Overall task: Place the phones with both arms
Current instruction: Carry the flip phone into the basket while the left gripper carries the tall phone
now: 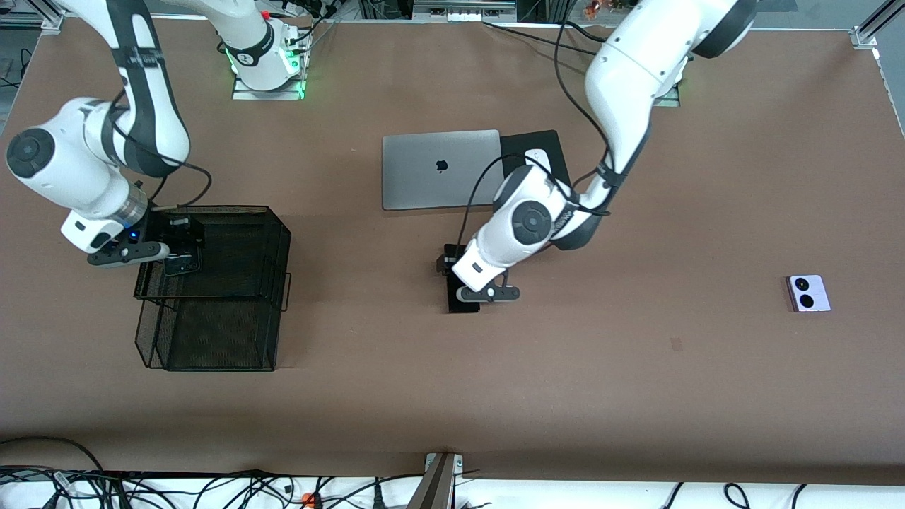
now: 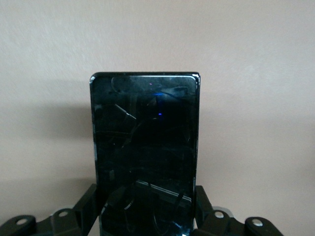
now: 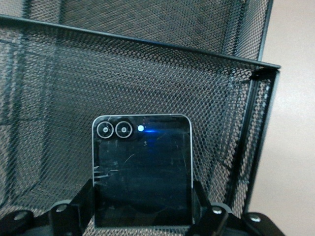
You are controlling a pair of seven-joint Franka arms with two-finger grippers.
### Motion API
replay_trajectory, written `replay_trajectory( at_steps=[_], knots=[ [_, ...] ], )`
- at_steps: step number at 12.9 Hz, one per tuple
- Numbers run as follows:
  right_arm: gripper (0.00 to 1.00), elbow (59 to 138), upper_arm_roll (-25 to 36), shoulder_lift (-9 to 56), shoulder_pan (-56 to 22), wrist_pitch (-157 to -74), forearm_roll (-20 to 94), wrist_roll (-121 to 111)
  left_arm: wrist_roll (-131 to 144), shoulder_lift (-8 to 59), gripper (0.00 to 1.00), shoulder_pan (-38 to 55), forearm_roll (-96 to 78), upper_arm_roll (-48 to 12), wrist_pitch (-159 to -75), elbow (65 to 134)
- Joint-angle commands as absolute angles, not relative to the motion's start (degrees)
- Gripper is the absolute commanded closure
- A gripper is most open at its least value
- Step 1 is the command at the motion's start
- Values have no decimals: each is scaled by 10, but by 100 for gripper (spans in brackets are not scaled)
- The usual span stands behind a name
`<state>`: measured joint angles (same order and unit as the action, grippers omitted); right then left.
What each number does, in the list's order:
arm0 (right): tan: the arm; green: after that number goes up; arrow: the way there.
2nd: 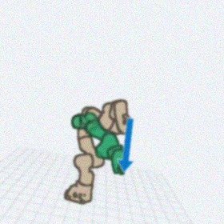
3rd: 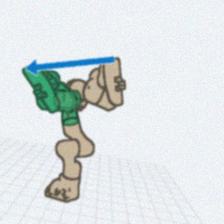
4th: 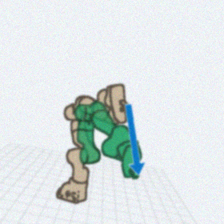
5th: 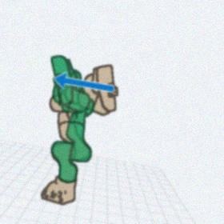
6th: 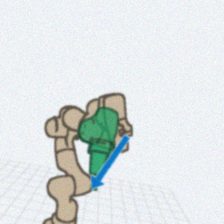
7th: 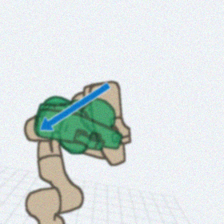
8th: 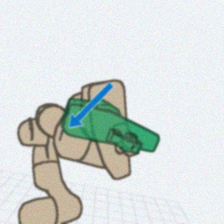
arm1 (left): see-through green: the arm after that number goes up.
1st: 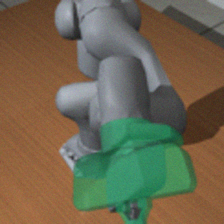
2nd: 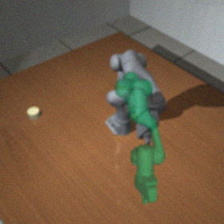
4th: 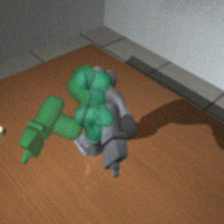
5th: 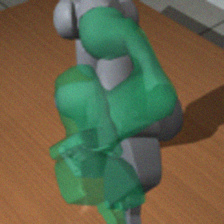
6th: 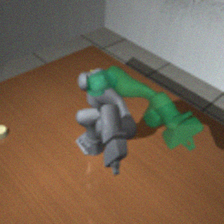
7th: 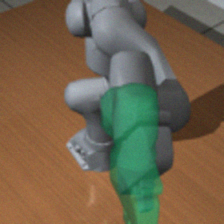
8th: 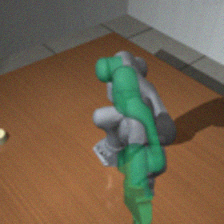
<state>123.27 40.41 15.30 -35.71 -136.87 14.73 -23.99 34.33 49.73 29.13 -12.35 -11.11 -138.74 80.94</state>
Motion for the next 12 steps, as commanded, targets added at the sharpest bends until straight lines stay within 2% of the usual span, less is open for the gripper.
replay_trajectory(
  at_steps=[1, 2, 5, 6, 7, 8, 12],
  knots=[
    [65, 1209, 402, 170, -350, -1367, 174, -251, 370, 499, 89, 314, -129, -93, -1388, 795],
    [1, 1205, 402, 174, -349, -1367, 185, -250, 371, 508, 88, 315, -129, -94, -1388, 795],
    [0, 1175, 402, 180, -347, -1356, 192, -246, 366, 516, 90, 326, -124, -93, -1388, 795],
    [0, 1167, 402, 180, -348, -1351, 192, -245, 365, 516, 85, 326, -110, -93, -1388, 795],
    [0, 1158, 402, 177, -349, -1338, 192, -243, 365, 516, 32, 328, -97, -93, -1387, 795],
    [0, 1140, 403, 174, -350, -1315, 192, -236, 366, 517, 0, 337, -79, -93, -1389, 800],
    [0, 1020, 408, 177, -351, -1159, 159, -181, 370, 491, 0, 330, -70, -90, -1361, 808]
  ],
)
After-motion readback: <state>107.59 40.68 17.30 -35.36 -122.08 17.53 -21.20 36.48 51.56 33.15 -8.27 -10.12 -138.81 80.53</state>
